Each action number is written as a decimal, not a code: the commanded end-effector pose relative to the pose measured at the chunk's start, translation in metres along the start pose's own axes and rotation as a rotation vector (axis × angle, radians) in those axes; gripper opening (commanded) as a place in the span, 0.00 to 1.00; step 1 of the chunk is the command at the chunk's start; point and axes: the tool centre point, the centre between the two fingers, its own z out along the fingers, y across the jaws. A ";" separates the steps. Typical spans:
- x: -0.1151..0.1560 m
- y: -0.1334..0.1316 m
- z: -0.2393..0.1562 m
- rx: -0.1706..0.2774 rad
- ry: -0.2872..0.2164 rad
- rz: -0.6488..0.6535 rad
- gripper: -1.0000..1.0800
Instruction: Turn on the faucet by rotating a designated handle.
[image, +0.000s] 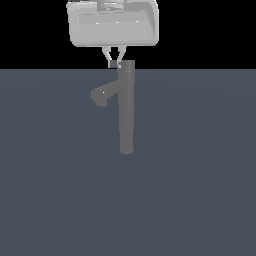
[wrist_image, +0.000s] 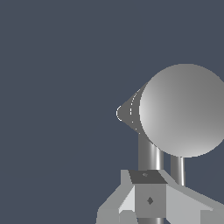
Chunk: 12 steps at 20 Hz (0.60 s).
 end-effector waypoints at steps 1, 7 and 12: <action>-0.010 0.020 -0.001 -0.005 -0.014 0.017 0.00; -0.006 0.021 -0.001 -0.003 -0.008 -0.007 0.00; 0.005 0.055 -0.001 -0.005 -0.014 0.008 0.00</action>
